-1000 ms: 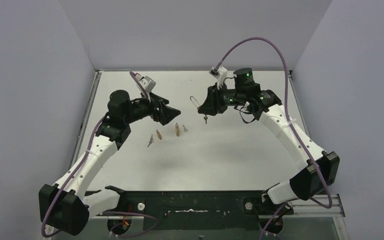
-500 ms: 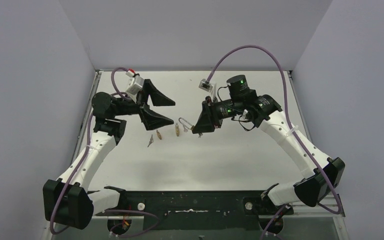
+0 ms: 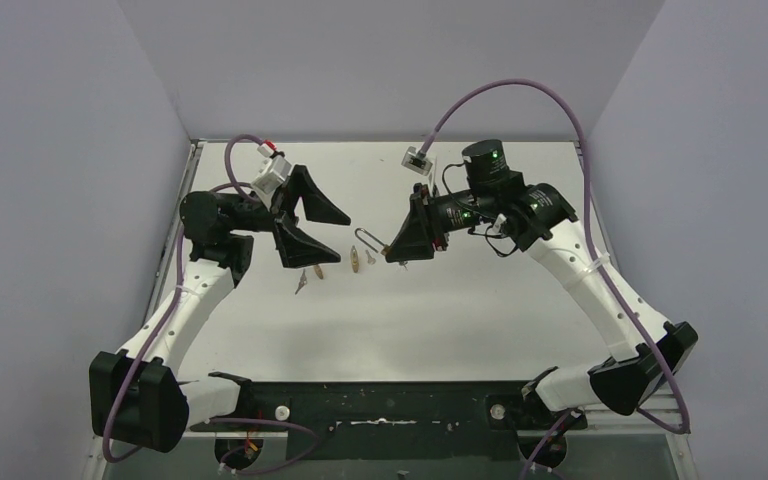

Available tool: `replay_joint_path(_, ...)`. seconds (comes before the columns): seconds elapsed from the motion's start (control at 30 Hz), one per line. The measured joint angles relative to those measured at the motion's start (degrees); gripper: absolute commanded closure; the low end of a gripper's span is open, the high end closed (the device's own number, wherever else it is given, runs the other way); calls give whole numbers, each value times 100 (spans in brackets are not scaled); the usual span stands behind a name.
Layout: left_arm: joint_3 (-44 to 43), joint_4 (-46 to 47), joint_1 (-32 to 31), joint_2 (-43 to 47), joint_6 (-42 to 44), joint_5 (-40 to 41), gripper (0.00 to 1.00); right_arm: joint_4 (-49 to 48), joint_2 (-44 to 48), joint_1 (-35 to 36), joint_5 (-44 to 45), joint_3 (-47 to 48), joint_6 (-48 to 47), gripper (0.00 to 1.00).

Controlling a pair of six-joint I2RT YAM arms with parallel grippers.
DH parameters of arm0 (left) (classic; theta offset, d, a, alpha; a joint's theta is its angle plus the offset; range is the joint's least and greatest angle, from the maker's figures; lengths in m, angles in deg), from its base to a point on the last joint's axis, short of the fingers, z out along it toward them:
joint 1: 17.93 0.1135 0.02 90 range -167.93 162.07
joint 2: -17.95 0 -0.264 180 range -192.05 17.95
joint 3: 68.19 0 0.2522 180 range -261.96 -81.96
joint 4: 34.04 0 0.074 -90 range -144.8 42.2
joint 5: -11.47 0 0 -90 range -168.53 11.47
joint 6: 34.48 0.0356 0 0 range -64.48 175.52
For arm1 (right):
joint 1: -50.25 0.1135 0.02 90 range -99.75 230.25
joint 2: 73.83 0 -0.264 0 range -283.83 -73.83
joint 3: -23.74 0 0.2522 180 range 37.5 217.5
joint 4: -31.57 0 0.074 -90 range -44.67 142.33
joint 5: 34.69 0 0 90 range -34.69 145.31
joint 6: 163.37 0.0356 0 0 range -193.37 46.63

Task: Lock with the key
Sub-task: Pick up the lock from the center of the board.

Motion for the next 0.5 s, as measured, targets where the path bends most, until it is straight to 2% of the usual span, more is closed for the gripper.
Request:
replay_joint_path(0.27, -39, -85, -4, -46, 55, 238, 21, 22, 96, 57, -79, 15, 2, 89)
replay_joint_path(0.5, -122, -144, -267, -203, 55, 295, 30, 13, 103, 76, -114, 17, 13, 87)
